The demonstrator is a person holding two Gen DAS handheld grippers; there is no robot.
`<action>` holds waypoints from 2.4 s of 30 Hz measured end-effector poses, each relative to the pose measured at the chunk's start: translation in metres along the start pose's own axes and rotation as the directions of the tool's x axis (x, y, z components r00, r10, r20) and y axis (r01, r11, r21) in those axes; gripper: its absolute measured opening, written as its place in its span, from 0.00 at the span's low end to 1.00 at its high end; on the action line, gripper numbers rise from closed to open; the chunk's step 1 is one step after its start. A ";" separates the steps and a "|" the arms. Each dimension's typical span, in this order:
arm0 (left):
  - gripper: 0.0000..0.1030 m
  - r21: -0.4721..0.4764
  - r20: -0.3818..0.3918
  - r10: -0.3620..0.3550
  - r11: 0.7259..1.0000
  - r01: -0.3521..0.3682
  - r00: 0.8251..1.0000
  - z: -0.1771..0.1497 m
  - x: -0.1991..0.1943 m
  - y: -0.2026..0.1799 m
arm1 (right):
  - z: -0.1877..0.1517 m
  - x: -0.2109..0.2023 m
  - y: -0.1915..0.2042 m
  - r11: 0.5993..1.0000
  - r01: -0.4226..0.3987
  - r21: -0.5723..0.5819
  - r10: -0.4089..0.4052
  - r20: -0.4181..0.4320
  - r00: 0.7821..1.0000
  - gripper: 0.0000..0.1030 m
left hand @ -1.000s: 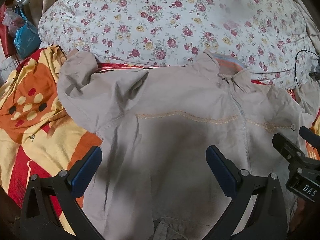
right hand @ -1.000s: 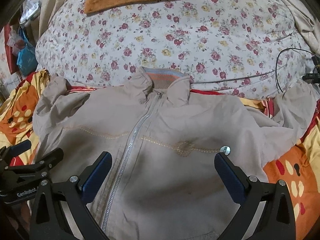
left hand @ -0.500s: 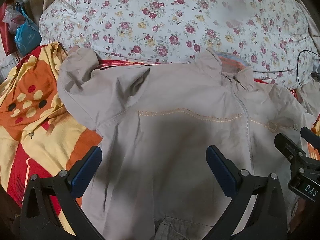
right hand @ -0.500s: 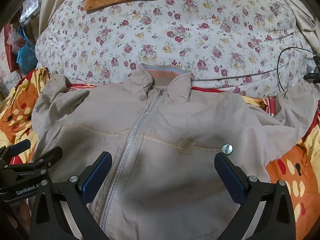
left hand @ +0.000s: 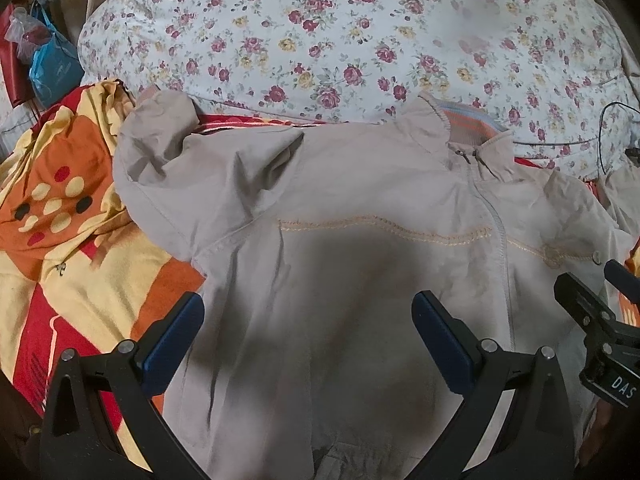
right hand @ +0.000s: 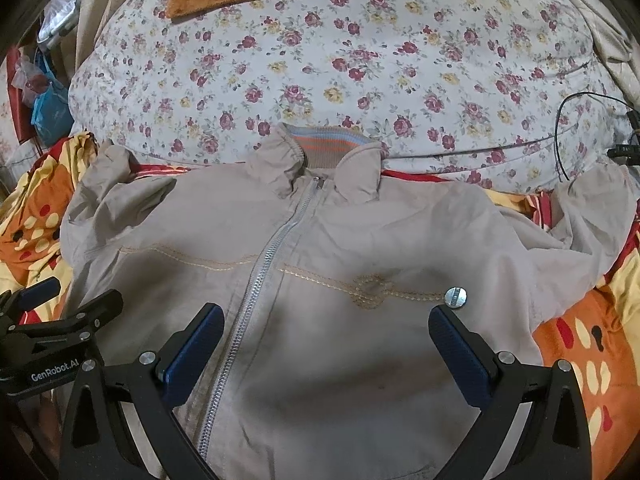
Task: Fold large clothes
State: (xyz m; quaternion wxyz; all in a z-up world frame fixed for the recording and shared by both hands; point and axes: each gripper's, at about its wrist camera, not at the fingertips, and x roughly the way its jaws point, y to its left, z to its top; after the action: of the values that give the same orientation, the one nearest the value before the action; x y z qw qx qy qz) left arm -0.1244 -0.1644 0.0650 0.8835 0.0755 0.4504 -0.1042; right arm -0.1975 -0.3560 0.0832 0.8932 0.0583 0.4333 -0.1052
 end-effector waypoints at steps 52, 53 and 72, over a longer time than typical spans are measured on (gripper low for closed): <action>1.00 -0.271 0.001 0.045 0.962 -0.043 0.999 0.085 0.049 0.160 | -0.009 0.016 0.017 0.996 -0.073 -0.047 0.071 -0.044 0.996 1.00; 1.00 -0.300 -0.001 0.074 0.951 -0.071 0.997 0.094 0.059 0.178 | -0.009 0.016 0.019 0.996 -0.074 -0.051 0.072 -0.046 0.996 1.00; 0.03 -0.586 -0.023 -0.030 0.810 0.011 0.999 0.140 0.170 0.278 | -0.016 0.040 0.018 0.991 -0.126 -0.036 0.122 -0.116 0.986 0.99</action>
State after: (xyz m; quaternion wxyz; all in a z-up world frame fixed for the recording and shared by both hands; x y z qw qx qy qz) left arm 0.1521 0.0529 0.0197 0.8556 -0.2035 0.4750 0.0312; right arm -0.1813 -0.3408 0.0420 0.8730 0.0719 0.4809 -0.0367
